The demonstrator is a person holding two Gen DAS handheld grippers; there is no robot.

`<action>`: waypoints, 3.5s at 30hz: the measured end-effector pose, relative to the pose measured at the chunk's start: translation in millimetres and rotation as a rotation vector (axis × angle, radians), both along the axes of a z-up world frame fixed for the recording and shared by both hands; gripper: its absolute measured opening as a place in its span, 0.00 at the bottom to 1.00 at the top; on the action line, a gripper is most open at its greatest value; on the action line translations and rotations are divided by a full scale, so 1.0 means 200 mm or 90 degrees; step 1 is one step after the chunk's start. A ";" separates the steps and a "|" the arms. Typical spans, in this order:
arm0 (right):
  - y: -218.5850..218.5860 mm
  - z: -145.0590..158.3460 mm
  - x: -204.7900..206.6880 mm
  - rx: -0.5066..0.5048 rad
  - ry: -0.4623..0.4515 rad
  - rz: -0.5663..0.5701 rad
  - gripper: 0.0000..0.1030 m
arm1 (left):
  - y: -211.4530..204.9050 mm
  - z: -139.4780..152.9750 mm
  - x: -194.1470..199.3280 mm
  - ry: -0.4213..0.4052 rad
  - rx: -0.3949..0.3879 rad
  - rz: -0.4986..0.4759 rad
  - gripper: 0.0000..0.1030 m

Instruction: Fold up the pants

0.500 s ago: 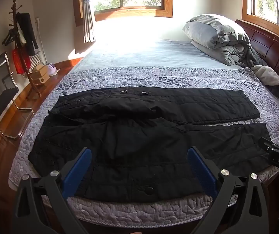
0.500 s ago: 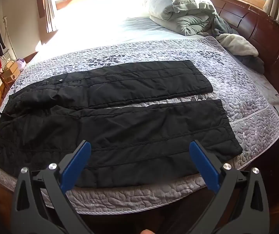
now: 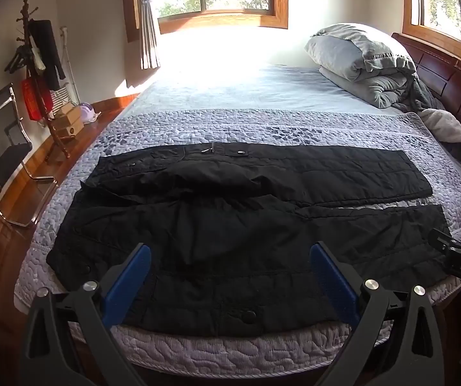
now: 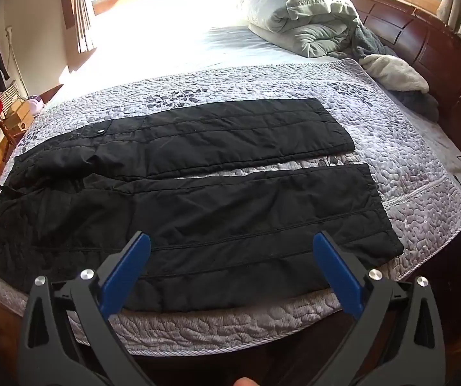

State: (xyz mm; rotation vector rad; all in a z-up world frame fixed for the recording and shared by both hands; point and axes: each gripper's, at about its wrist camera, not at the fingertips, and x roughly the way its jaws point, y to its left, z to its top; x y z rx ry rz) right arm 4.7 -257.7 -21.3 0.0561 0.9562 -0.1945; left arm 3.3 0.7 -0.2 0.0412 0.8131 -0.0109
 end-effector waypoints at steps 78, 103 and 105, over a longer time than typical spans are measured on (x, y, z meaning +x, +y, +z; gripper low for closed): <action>-0.06 -0.14 0.13 0.108 0.035 0.043 0.98 | 0.03 -0.15 0.13 0.055 0.007 -0.004 0.97; 0.08 -0.58 2.07 0.182 0.334 0.622 0.97 | 0.04 -0.60 2.05 0.387 -0.088 -0.394 0.97; 0.11 -0.63 2.14 0.179 0.348 0.638 0.97 | 0.03 -0.65 2.12 0.397 -0.109 -0.413 0.97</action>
